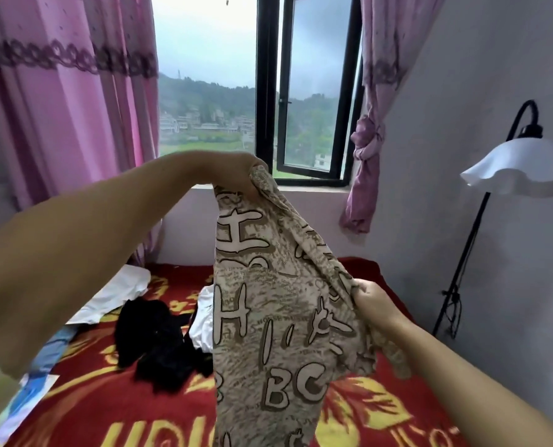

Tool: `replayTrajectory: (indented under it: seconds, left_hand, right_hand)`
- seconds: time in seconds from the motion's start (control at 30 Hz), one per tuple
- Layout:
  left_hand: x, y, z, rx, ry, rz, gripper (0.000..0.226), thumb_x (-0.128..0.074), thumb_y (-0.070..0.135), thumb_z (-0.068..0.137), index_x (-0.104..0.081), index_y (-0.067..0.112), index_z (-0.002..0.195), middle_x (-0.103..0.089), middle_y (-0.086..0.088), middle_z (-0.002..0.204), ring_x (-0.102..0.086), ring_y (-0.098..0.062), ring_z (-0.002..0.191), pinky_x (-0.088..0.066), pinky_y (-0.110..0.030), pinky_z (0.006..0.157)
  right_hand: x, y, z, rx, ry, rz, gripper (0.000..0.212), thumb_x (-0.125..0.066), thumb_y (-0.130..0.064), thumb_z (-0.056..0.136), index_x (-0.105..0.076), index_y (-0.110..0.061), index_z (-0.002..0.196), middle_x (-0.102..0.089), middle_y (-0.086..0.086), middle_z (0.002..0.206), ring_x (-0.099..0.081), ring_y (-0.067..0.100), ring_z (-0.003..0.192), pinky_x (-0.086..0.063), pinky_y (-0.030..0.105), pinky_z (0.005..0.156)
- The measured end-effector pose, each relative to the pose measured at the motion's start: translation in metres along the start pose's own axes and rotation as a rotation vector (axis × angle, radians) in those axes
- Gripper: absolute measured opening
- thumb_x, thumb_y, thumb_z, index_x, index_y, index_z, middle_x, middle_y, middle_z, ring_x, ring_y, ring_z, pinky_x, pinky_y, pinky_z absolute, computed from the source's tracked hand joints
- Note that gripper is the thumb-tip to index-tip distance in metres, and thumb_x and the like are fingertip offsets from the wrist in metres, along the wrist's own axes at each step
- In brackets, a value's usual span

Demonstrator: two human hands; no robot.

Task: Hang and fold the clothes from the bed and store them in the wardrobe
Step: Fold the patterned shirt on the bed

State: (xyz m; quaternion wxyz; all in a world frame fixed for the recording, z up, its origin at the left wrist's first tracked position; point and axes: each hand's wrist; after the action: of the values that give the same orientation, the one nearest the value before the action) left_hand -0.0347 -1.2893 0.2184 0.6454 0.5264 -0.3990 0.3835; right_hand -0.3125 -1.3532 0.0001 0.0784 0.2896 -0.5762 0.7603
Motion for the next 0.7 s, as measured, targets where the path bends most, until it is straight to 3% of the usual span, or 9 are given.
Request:
replayTrajectory:
  seconds: [0.1, 0.17, 0.27, 0.4, 0.5, 0.63, 0.7]
  left_hand:
    - [0.008, -0.016, -0.002, 0.061, -0.008, -0.015, 0.027, -0.075, 0.002, 0.077, -0.06, 0.021, 0.089, -0.066, -0.005, 0.092, -0.063, -0.023, 0.08, -0.055, -0.04, 0.082]
    - [0.012, -0.03, -0.006, 0.141, -0.079, -0.074, 0.027, -0.073, 0.003, 0.077, -0.062, 0.014, 0.1, -0.068, -0.011, 0.097, -0.066, -0.023, 0.075, -0.058, -0.04, 0.077]
    - [0.011, -0.046, -0.007, 0.233, -0.188, -0.123, 0.032, -0.072, 0.007, 0.078, -0.061, 0.011, 0.107, -0.07, -0.009, 0.093, -0.067, -0.021, 0.069, -0.058, -0.032, 0.064]
    - [-0.014, -0.067, 0.004, 0.295, -0.19, -0.156, 0.034, -0.072, 0.004, 0.079, -0.06, 0.01, 0.111, -0.067, -0.014, 0.101, -0.065, -0.025, 0.076, -0.056, -0.038, 0.073]
    - [-0.053, -0.079, 0.026, 0.319, 0.015, -0.187, 0.029, -0.072, 0.005, 0.08, -0.061, 0.01, 0.106, -0.067, -0.014, 0.097, -0.063, -0.022, 0.074, -0.057, -0.033, 0.068]
    - [-0.08, -0.078, 0.066, 0.287, 0.596, -0.169, 0.013, -0.061, 0.017, 0.086, -0.057, 0.01, 0.096, -0.064, -0.012, 0.094, -0.06, -0.03, 0.088, -0.048, -0.035, 0.072]
    - [-0.074, -0.071, 0.08, 0.256, 0.77, -0.147, 0.015, -0.056, 0.02, 0.086, -0.056, 0.011, 0.097, -0.064, -0.012, 0.094, -0.058, -0.027, 0.084, -0.045, -0.035, 0.069]
  right_hand:
    - [0.014, -0.009, -0.006, 0.105, -0.033, 0.184, 0.027, -0.05, -0.042, 0.096, -0.069, -0.024, 0.097, -0.073, -0.008, 0.094, -0.067, 0.012, 0.091, -0.052, 0.032, 0.086]
    - [0.028, -0.017, -0.01, 0.165, -0.246, 0.044, 0.026, -0.059, -0.053, 0.084, -0.062, -0.035, 0.102, -0.069, -0.016, 0.095, -0.065, 0.003, 0.09, -0.05, 0.019, 0.078]
    - [0.041, -0.014, 0.002, 0.112, -0.434, -0.293, 0.03, -0.064, -0.028, 0.079, -0.06, -0.032, 0.108, -0.068, -0.009, 0.097, -0.063, 0.004, 0.088, -0.052, 0.022, 0.077]
    - [0.058, 0.019, 0.032, -0.09, -0.354, -0.556, 0.012, -0.059, -0.003, 0.077, -0.062, -0.014, 0.073, -0.065, 0.005, 0.077, -0.058, 0.016, 0.075, -0.045, 0.029, 0.065]
    - [0.068, 0.046, 0.059, -0.178, -0.151, -0.599, 0.016, -0.06, -0.003, 0.079, -0.061, -0.015, 0.068, -0.064, 0.005, 0.077, -0.058, 0.022, 0.077, -0.039, 0.031, 0.063]
    - [0.085, 0.038, 0.098, -0.039, 0.232, -0.627, 0.017, -0.057, -0.008, 0.082, -0.062, -0.018, 0.07, -0.068, 0.012, 0.086, -0.06, 0.031, 0.082, -0.045, 0.037, 0.066]
    - [0.107, 0.026, 0.11, 0.076, 0.361, -0.606, 0.015, -0.052, -0.013, 0.082, -0.064, -0.019, 0.076, -0.065, 0.013, 0.087, -0.06, 0.032, 0.085, -0.044, 0.035, 0.067]
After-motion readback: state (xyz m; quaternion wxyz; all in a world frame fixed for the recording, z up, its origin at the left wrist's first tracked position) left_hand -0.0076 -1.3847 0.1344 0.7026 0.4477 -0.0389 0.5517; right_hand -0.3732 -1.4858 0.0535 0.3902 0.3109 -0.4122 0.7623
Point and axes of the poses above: each hand's wrist, its own z-axis towards the middle knuckle, its own x-axis out of the back of the hand, y = z × x
